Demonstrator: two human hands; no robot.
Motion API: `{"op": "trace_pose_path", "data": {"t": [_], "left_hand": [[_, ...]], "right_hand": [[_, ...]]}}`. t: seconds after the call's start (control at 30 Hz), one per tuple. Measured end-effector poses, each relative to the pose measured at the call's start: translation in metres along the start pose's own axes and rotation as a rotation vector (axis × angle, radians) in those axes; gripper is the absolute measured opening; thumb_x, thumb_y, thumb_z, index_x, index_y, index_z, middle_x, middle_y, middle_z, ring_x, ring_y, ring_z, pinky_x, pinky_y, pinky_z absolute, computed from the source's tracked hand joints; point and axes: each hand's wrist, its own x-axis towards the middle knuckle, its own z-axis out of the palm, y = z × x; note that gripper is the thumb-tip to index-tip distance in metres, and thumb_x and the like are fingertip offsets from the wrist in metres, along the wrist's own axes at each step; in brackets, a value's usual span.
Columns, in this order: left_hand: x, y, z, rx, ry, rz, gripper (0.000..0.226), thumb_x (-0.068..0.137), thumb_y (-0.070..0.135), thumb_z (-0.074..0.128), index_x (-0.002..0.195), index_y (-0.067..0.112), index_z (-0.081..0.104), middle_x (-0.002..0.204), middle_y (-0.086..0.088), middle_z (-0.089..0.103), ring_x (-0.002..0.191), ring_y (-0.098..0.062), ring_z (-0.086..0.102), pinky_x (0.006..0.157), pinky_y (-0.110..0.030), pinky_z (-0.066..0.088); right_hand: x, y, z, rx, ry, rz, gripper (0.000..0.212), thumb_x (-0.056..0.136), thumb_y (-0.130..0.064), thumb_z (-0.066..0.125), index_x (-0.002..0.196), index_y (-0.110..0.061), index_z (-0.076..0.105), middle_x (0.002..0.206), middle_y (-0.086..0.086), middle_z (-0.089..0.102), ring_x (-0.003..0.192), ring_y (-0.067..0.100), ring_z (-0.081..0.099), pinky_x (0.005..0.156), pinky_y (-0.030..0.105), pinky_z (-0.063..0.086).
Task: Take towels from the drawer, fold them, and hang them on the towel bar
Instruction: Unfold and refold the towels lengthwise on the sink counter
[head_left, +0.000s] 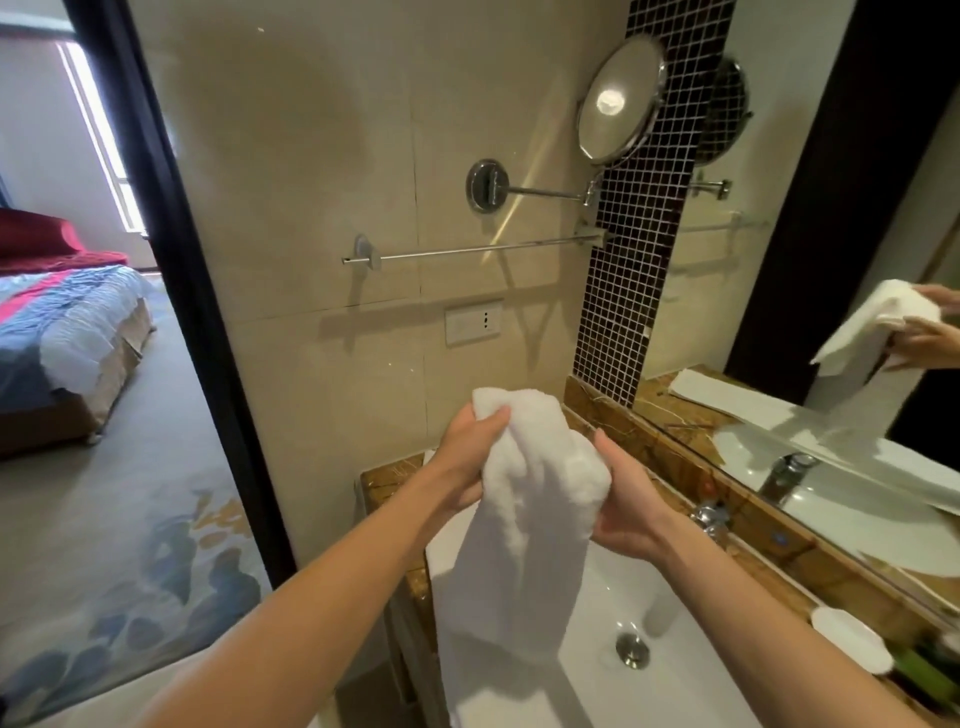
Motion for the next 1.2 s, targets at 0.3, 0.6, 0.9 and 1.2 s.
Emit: {"op": "trace_pose_path", "data": {"t": [0.3, 0.6, 0.9, 1.2], "left_hand": [[0.003, 0.0, 0.0, 0.008, -0.239, -0.105, 0.074, 0.082, -0.01, 0.052, 0.142, 0.027, 0.032, 0.134, -0.02, 0.048, 0.113, -0.04, 0.057, 0.086, -0.054, 0.052], [-0.031, 0.015, -0.003, 0.159, -0.408, -0.024, 0.072, 0.07, -0.003, 0.059, 0.135, 0.023, 0.042, 0.127, -0.016, 0.057, 0.108, -0.034, 0.063, 0.076, -0.039, 0.055], [-0.056, 0.011, 0.001, 0.131, -0.478, -0.011, 0.076, 0.072, 0.001, 0.066, 0.138, 0.027, 0.039, 0.127, -0.018, 0.056, 0.108, -0.036, 0.062, 0.076, -0.041, 0.055], [-0.094, 0.011, 0.001, 0.091, -0.522, 0.028, 0.069, 0.076, 0.001, 0.065, 0.137, 0.024, 0.04, 0.125, -0.015, 0.059, 0.111, -0.038, 0.06, 0.078, -0.042, 0.055]], "right_hand": [[-0.022, -0.016, -0.003, -0.152, 0.144, -0.221, 0.021, 0.093, -0.013, 0.057, 0.114, -0.015, 0.061, 0.105, 0.012, 0.074, 0.094, 0.029, 0.071, 0.07, 0.039, 0.06], [-0.037, -0.026, 0.004, -0.147, -0.076, -0.266, 0.041, 0.082, -0.005, 0.064, 0.119, -0.022, 0.063, 0.115, 0.016, 0.069, 0.105, 0.038, 0.066, 0.086, 0.056, 0.054], [-0.068, -0.021, 0.006, -0.001, -0.092, -0.195, 0.039, 0.076, -0.02, 0.068, 0.115, -0.014, 0.065, 0.107, 0.02, 0.071, 0.103, 0.04, 0.066, 0.077, 0.049, 0.055], [-0.105, -0.014, 0.014, -0.098, -0.087, -0.259, 0.051, 0.074, -0.02, 0.069, 0.123, -0.02, 0.054, 0.108, 0.017, 0.071, 0.1, 0.036, 0.068, 0.071, 0.044, 0.057]]}}
